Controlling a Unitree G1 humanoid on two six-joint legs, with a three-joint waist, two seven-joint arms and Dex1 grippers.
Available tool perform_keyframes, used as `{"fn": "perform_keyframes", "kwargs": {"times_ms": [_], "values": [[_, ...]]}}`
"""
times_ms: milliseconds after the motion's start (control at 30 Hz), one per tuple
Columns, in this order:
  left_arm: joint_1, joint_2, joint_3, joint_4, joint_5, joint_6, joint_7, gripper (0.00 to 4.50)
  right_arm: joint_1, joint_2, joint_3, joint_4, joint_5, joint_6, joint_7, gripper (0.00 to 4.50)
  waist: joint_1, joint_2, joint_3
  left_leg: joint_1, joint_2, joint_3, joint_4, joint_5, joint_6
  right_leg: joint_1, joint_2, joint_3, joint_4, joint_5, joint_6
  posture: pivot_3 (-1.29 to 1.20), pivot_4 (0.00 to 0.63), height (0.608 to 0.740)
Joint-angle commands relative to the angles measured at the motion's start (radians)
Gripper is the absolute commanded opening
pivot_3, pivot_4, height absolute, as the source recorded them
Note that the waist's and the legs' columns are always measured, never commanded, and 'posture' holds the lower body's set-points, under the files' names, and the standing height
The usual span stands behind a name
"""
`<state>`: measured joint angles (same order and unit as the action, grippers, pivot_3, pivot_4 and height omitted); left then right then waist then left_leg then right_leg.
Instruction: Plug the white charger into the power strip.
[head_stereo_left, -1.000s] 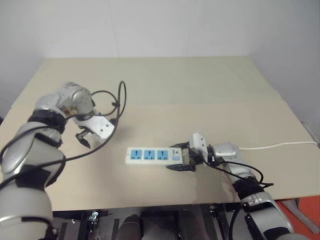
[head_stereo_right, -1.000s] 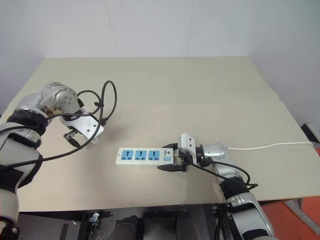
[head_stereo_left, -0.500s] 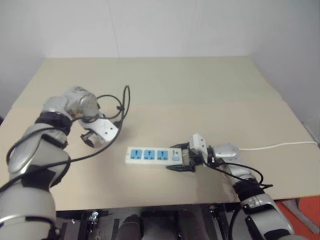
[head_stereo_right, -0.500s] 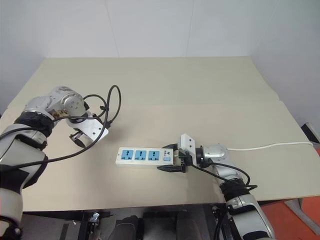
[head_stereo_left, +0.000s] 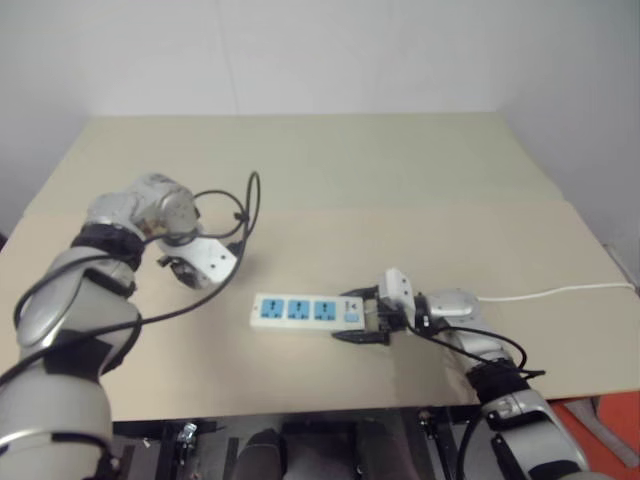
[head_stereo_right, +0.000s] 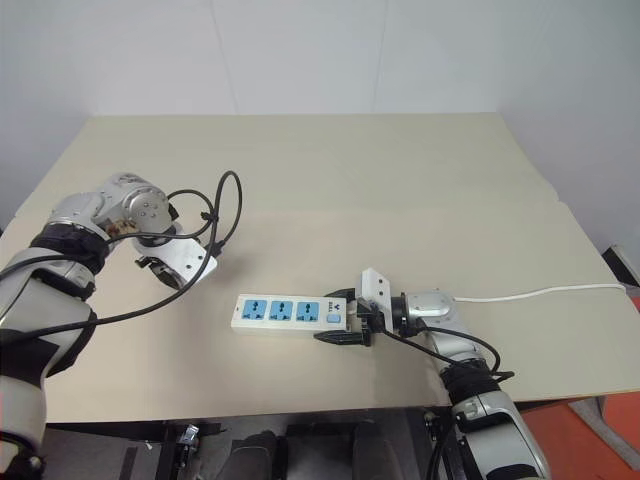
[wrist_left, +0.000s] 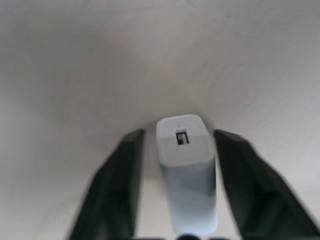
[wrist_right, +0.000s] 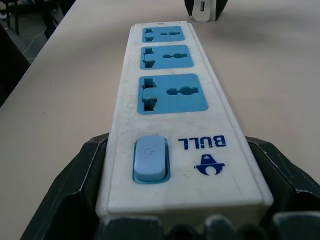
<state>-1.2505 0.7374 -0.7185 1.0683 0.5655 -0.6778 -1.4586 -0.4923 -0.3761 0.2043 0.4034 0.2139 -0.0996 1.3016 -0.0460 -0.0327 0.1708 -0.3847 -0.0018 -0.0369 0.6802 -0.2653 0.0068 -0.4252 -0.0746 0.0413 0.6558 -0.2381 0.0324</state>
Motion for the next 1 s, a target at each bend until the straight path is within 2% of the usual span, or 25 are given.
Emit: {"fn": "perform_keyframes", "kwargs": {"times_ms": [33, 233, 367, 600, 767, 1000], "values": [[0.0, 0.006, 0.029, -0.013, -0.001, -0.005, -0.005, 1.02, 0.006, -0.003, 0.0, -0.033, 0.004, 0.006, -0.007, 3.44, 0.0, 0.0, 0.0, 0.0, 0.0, 0.0, 0.0, 0.0, 0.0, 0.0, 0.0, 0.0, 0.0, 0.0, 0.0, 0.0, 0.15, 0.74], [-0.012, 0.011, 0.048, -0.005, -0.026, -0.024, -0.067, 1.02, -0.004, -0.004, -0.001, -0.02, 0.002, 0.002, -0.002, 3.44, 0.0, 0.0, 0.0, 0.0, 0.0, 0.0, 0.0, 0.0, 0.0, 0.0, 0.0, 0.0, 0.0, 0.0, 0.0, 0.0, 0.15, 0.74], [-0.053, -0.005, 0.113, 0.002, -0.097, -0.009, -0.109, 1.02, -0.01, -0.004, -0.002, -0.013, 0.001, -0.002, -0.002, 3.44, 0.0, 0.0, 0.0, 0.0, 0.0, 0.0, 0.0, 0.0, 0.0, 0.0, 0.0, 0.0, 0.0, 0.0, 0.0, 0.0, 0.15, 0.74], [-0.075, -0.04, 0.277, -0.03, -0.347, 0.171, -0.156, 1.02, -0.002, 0.003, 0.0, -0.018, -0.003, -0.011, -0.014, 3.44, -0.005, 0.0, 0.0, 0.0, 0.0, 0.0, 0.001, 0.0, 0.0, 0.0, 0.0, 0.0, 0.0, 0.0, 0.0, 0.0, 0.15, 0.74], [0.016, -0.032, 0.406, -0.183, -0.529, 0.373, -0.156, 1.02, -0.014, 0.035, -0.003, -0.004, -0.005, -0.023, -0.045, 3.44, -0.015, 0.0, 0.0, 0.0, 0.0, -0.001, 0.001, 0.0, 0.0, 0.0, 0.0, 0.0, 0.002, 0.0, 0.0, 0.0, 0.15, 0.74], [0.272, -0.053, 0.621, -0.605, -0.824, 0.731, -0.102, 1.02, -0.05, 0.067, -0.002, 0.031, -0.016, -0.038, -0.067, 3.44, -0.026, 0.0, 0.0, 0.001, 0.001, -0.009, 0.001, 0.0, 0.0, -0.001, 0.0, 0.001, 0.003, 0.0, 0.0, 0.0, 0.15, 0.74]]}}
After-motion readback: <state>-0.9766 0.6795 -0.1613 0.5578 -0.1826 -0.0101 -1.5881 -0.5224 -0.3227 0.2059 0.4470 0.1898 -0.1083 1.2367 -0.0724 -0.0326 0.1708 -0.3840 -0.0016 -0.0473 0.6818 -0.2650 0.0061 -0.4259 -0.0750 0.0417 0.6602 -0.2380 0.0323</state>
